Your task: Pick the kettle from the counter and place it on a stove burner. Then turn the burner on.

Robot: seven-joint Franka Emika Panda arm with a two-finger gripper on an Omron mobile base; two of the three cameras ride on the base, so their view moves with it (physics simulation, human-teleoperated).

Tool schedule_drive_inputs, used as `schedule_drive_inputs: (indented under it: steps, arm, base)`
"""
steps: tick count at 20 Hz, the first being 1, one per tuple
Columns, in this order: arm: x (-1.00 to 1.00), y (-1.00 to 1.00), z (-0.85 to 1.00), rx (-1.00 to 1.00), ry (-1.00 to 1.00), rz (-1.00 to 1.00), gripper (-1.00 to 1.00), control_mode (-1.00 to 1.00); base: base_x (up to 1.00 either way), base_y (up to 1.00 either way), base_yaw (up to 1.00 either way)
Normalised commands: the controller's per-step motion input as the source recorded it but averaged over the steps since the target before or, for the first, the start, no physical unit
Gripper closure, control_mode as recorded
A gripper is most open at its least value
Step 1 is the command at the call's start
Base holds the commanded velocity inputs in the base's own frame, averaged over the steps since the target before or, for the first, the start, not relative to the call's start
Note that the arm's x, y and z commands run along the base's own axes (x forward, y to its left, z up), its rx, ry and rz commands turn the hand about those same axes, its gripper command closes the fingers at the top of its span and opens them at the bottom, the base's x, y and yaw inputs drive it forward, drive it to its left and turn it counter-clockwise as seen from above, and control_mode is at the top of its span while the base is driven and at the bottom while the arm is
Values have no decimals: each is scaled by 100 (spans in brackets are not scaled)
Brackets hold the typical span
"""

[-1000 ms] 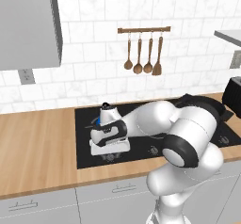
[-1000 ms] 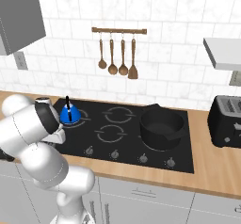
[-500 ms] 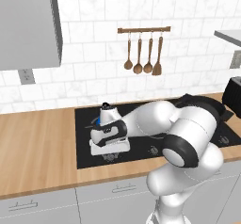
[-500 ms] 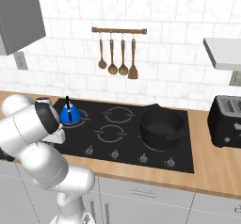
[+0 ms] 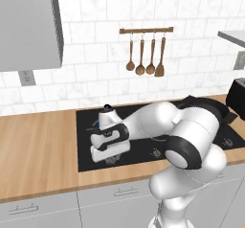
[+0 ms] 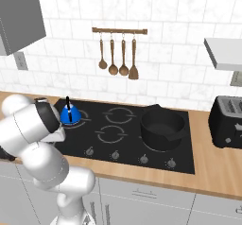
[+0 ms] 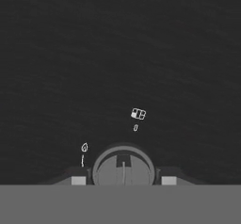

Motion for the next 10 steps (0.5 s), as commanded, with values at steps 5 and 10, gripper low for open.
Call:
schedule_drive_inputs:
  steps: [5, 10]
  arm:
    - [-24, 0, -1, 1, 0, 40, 100, -100]
    - [-27, 0, -1, 4, 0, 43, 100, -100]
  base:
    - [0, 0, 0]
    - [0, 0, 0]
